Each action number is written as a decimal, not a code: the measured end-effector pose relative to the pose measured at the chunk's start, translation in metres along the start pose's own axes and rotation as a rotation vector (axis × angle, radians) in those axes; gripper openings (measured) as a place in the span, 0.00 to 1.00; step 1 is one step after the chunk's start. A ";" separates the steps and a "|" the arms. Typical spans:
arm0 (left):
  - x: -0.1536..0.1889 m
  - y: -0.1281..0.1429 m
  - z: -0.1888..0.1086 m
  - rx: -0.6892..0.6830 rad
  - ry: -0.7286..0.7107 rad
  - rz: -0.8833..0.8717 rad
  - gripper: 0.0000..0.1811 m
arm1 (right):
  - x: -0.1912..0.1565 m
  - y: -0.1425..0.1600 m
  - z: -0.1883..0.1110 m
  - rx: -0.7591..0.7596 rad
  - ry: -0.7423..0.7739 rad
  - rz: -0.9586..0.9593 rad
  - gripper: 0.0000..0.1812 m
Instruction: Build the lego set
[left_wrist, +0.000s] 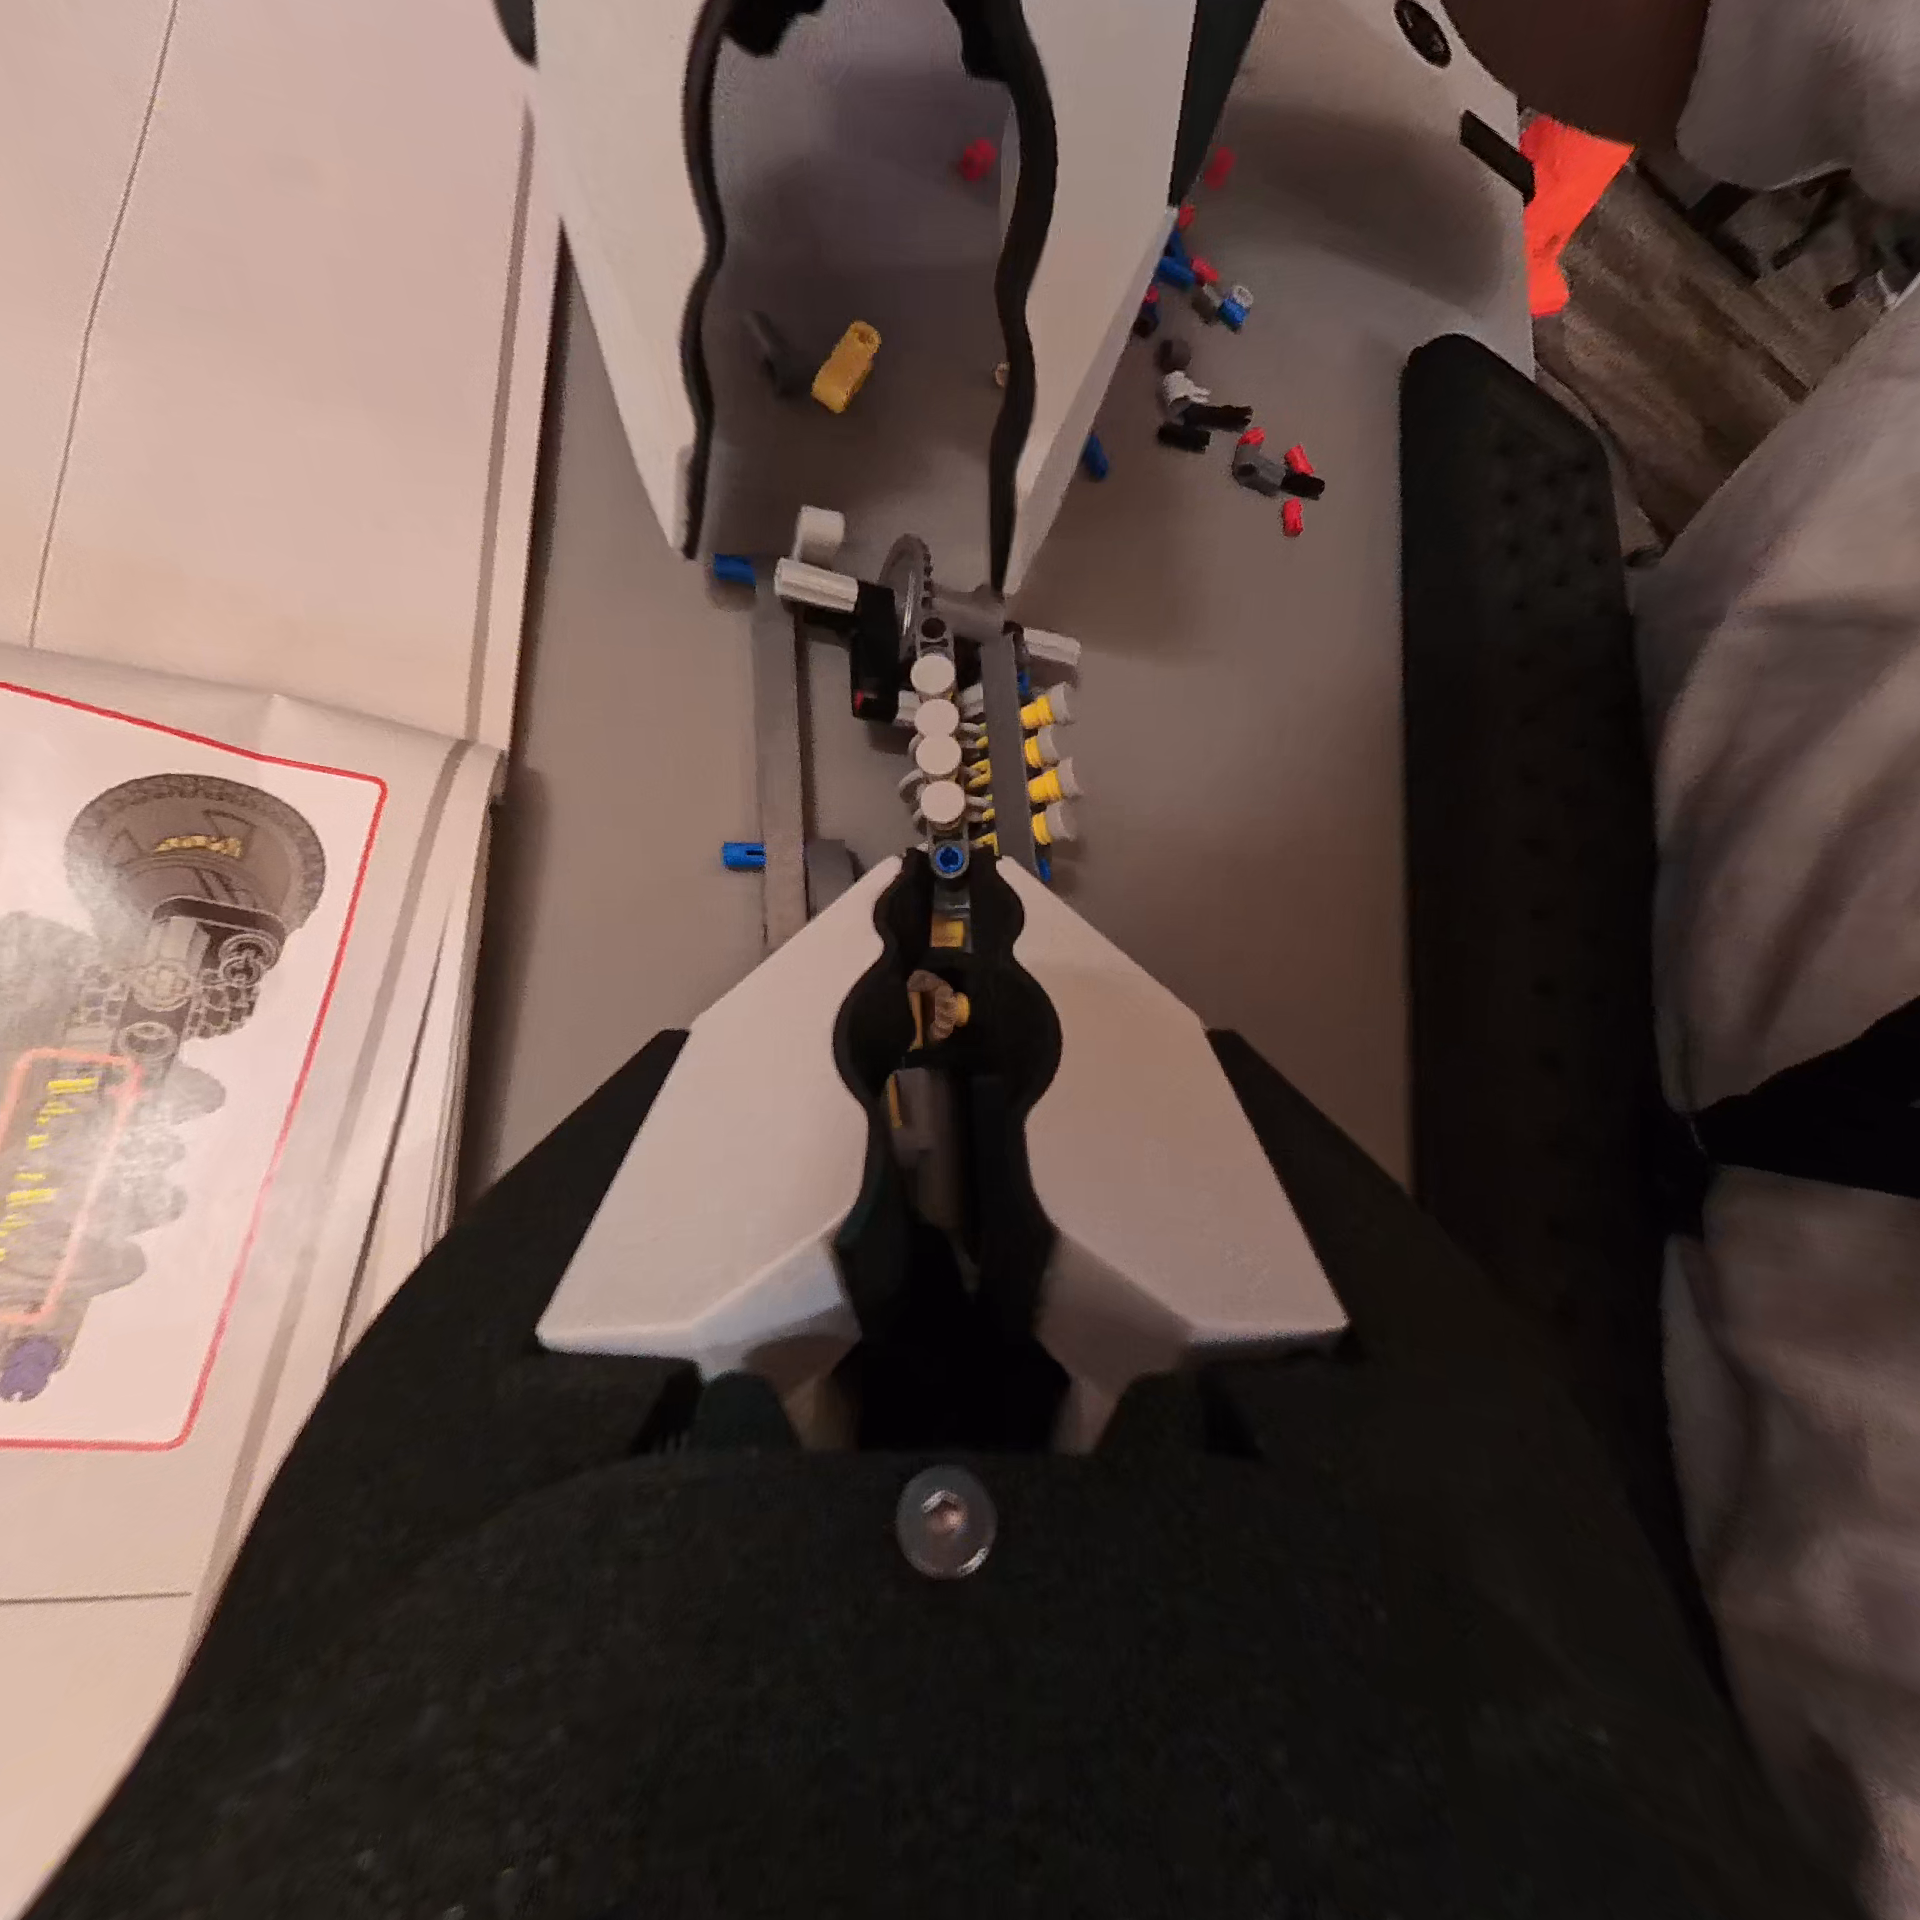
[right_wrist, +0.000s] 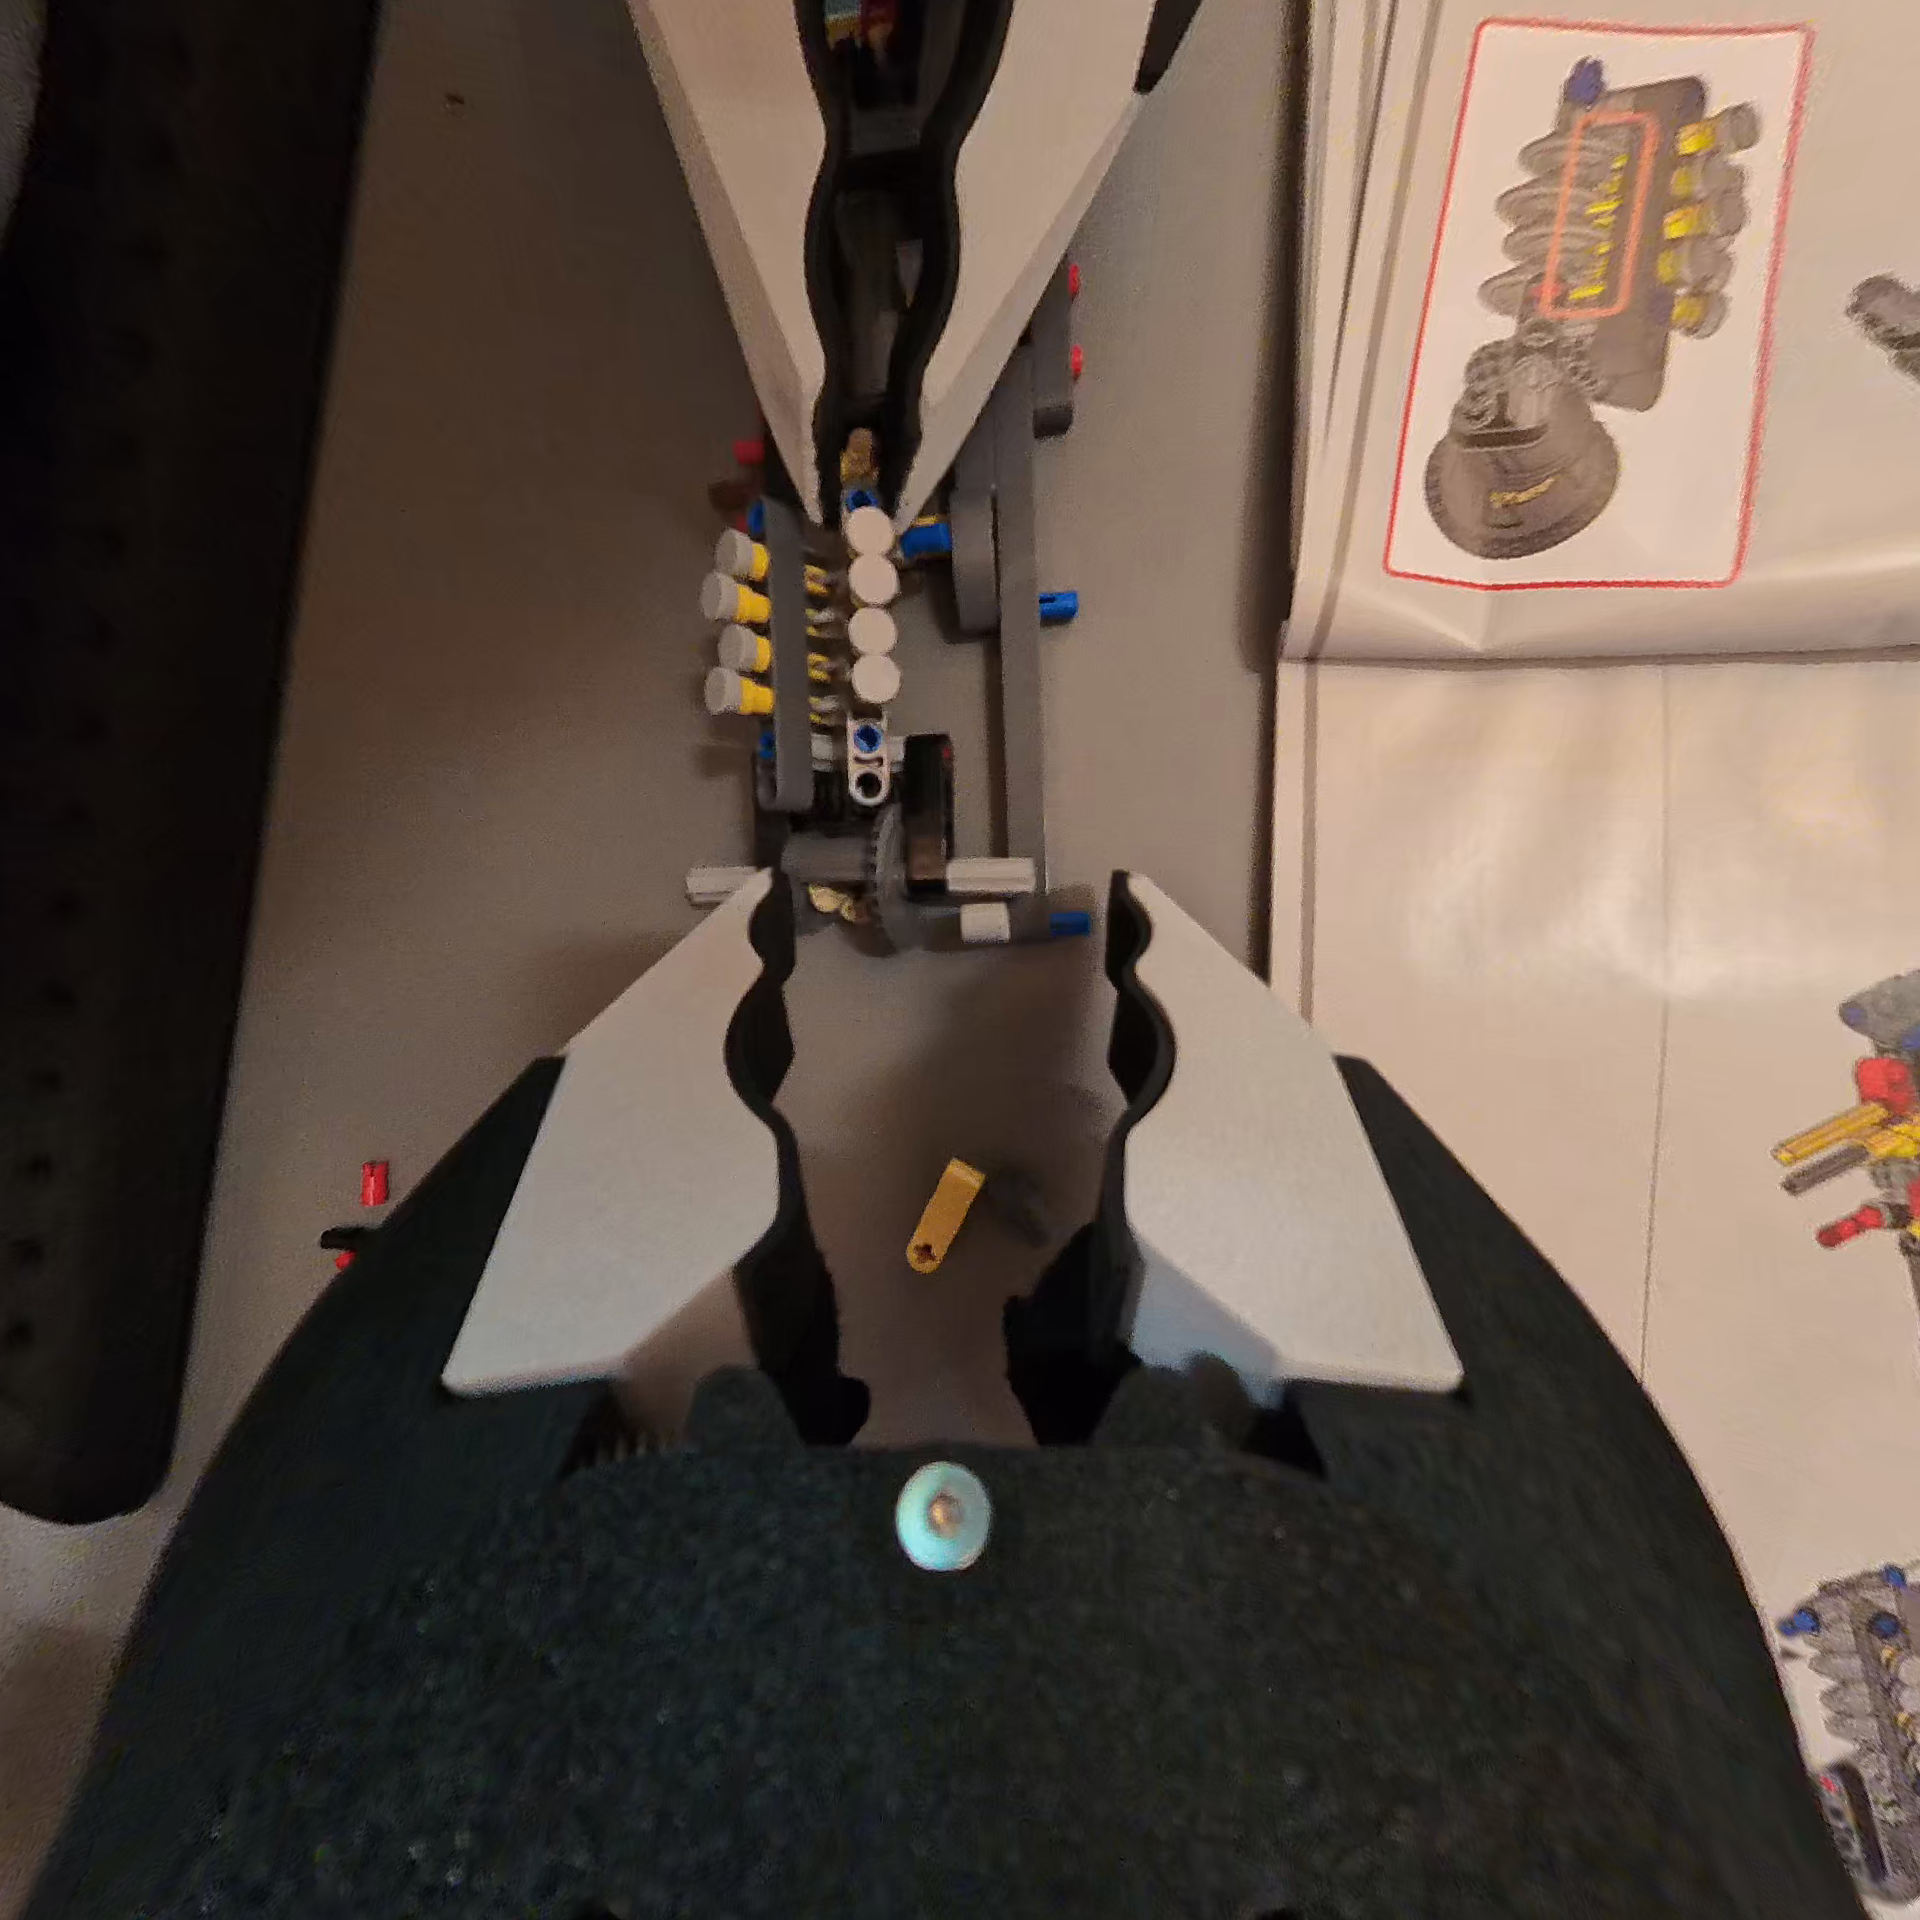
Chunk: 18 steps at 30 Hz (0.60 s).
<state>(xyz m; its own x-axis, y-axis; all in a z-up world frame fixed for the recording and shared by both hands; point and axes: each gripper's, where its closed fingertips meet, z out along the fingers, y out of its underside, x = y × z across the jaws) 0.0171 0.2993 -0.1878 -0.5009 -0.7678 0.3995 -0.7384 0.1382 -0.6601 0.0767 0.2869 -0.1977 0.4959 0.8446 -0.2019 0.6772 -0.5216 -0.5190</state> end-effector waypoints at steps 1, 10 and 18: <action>-0.001 0.000 0.000 0.001 -0.001 -0.003 0.03 | -0.001 0.002 0.002 -0.019 -0.018 -0.002 0.33; -0.001 0.004 0.000 0.002 -0.002 -0.022 0.03 | -0.007 0.003 0.011 -0.042 -0.087 0.006 0.29; -0.001 0.005 -0.002 0.012 -0.006 -0.038 0.03 | -0.009 0.003 0.013 -0.055 -0.069 -0.008 0.28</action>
<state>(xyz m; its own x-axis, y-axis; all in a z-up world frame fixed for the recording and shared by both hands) 0.0128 0.3015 -0.1906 -0.4700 -0.7760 0.4207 -0.7514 0.1016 -0.6520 0.0677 0.2795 -0.2080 0.4526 0.8542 -0.2559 0.7110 -0.5189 -0.4746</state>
